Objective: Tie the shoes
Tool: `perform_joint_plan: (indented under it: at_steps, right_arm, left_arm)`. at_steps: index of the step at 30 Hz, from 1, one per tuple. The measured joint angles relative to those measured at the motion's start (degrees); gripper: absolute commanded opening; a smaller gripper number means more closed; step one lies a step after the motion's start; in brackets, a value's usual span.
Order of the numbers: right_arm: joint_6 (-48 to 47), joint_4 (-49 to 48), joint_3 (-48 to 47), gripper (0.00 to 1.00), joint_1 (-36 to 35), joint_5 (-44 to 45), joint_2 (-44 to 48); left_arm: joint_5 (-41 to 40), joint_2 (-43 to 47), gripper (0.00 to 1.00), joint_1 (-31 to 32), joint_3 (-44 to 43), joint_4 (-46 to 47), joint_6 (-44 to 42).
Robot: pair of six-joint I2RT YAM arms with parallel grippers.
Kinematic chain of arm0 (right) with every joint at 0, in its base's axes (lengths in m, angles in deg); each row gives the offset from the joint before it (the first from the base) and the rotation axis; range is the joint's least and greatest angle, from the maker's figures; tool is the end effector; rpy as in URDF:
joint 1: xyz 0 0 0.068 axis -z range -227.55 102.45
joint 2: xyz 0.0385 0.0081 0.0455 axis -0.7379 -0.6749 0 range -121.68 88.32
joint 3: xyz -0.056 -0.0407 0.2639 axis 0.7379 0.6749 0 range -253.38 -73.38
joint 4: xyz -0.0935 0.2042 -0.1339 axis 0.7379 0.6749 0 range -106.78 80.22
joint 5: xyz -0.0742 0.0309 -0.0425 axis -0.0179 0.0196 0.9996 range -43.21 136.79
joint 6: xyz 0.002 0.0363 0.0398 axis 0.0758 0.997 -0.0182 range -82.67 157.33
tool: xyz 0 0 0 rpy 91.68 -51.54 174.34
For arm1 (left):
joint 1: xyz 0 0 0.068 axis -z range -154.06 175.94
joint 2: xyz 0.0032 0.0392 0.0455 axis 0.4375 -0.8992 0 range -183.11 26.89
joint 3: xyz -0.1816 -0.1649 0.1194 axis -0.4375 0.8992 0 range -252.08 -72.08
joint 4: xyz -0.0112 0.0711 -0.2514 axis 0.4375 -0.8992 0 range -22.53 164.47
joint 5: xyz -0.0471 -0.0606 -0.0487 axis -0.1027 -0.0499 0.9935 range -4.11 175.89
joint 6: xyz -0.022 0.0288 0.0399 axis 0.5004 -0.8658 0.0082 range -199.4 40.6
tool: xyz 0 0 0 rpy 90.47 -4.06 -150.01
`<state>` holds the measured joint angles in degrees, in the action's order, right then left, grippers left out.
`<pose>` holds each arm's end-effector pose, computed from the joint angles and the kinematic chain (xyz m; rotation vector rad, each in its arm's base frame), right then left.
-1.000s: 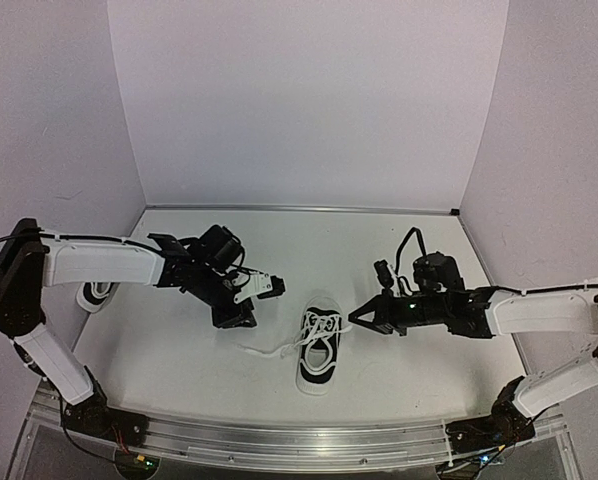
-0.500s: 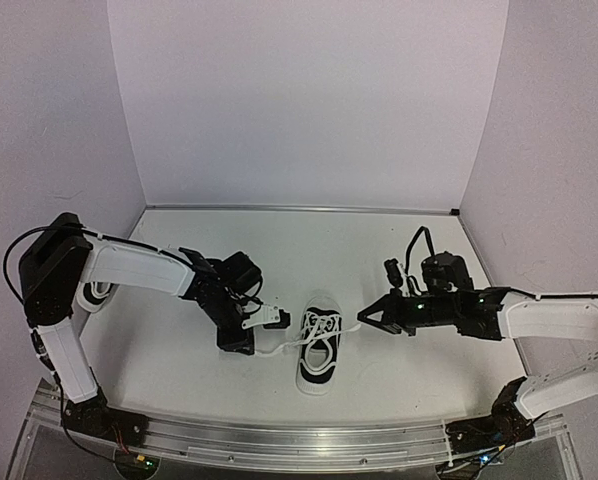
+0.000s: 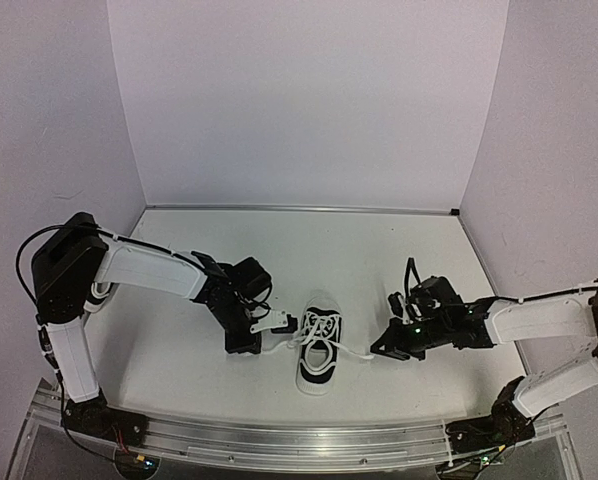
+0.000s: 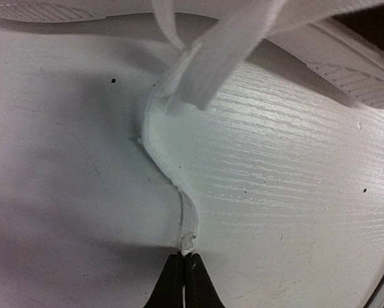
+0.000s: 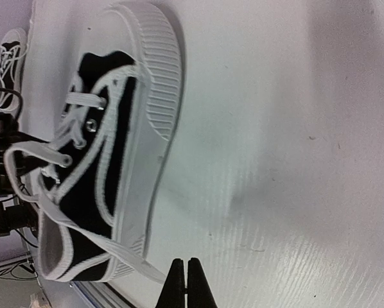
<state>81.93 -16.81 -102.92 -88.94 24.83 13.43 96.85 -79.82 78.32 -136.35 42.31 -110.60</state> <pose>0.1722 0.1696 0.1602 -0.1347 2.6093 1.0993 0.2060 -0.2784 0.1402 1.9558 2.1321 -0.3446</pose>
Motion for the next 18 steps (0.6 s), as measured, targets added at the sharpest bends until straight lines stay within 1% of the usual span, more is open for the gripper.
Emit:
perform_joint_plan:
  at_steps: [5,9,14,18]
  right_arm:
    - [0.0,-2.7,1.7,0.0,-0.1,-1.1,-5.3]
    - [-0.1,-6.4,1.9,0.0,-1.8,-2.1,-9.0]
    - [0.3,-14.8,0.7,0.0,-4.8,-5.3,-16.5]
    - [0.6,-21.0,-2.3,0.0,-4.9,-7.3,-22.5]
  left_arm:
    - [-0.1,-0.1,0.0,-0.1,-0.2,0.9,4.3]
    - [-1.5,2.2,0.0,-0.6,0.8,5.3,10.6]
    - [-4.1,7.5,0.0,-1.4,2.0,10.0,18.7]
    - [-3.6,10.4,0.0,-1.8,4.1,14.8,25.0]
